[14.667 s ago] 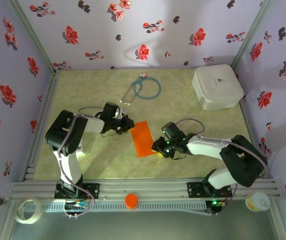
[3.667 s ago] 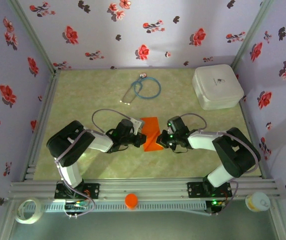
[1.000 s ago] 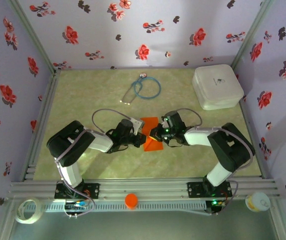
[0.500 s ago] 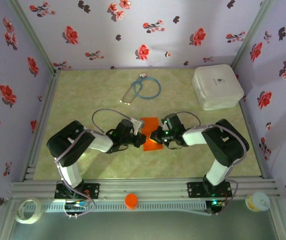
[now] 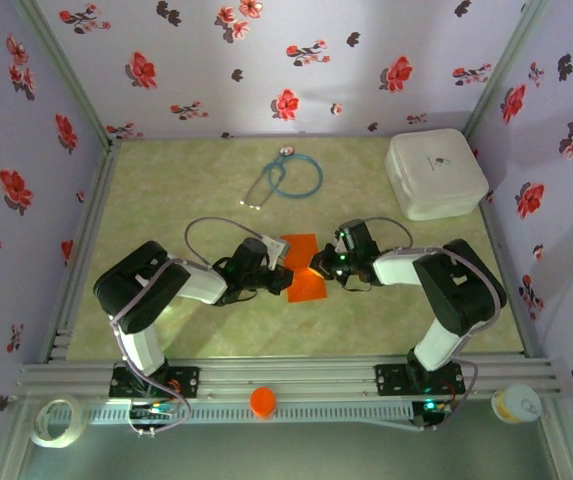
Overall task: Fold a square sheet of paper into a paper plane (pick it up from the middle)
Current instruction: Fold the triangle a second time at the center of the table.
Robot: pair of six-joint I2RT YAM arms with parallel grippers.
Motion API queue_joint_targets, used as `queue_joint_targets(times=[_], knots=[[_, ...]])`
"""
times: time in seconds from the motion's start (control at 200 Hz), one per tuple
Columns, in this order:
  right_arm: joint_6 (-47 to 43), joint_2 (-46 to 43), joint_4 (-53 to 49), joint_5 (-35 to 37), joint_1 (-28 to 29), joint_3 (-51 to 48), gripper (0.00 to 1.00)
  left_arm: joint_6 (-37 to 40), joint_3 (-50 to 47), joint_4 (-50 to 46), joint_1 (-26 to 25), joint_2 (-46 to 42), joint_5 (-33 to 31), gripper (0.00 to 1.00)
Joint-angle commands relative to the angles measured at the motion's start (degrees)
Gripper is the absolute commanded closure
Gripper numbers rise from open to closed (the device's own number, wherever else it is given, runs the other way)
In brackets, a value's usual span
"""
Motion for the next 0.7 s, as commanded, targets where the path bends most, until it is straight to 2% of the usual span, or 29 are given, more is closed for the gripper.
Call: queue_joint_targets(times=[0.0, 0.335, 0.59, 0.695], knots=[[-0.93, 1.68, -5.62, 4.62, -0.38, 0.06, 1.00, 0.97, 0.55, -3.61, 0.31, 0.99, -0.50, 1.00], [-3.49, -2.79, -9.92, 2.40, -1.43, 4.75, 1.00, 1.58, 0.63, -4.84, 0.54, 0.82, -0.50, 1.00], [-5.09, 2.93, -12.10, 5.37, -1.96, 6.24, 1.00, 1.67, 0.69, -4.98, 0.62, 0.95, -0.42, 1.00], [-3.25, 3.88, -9.70, 6.17, -2.76, 4.48, 1.00, 1.76, 0.67, -5.24, 0.58, 0.74, -0.44, 1.00]])
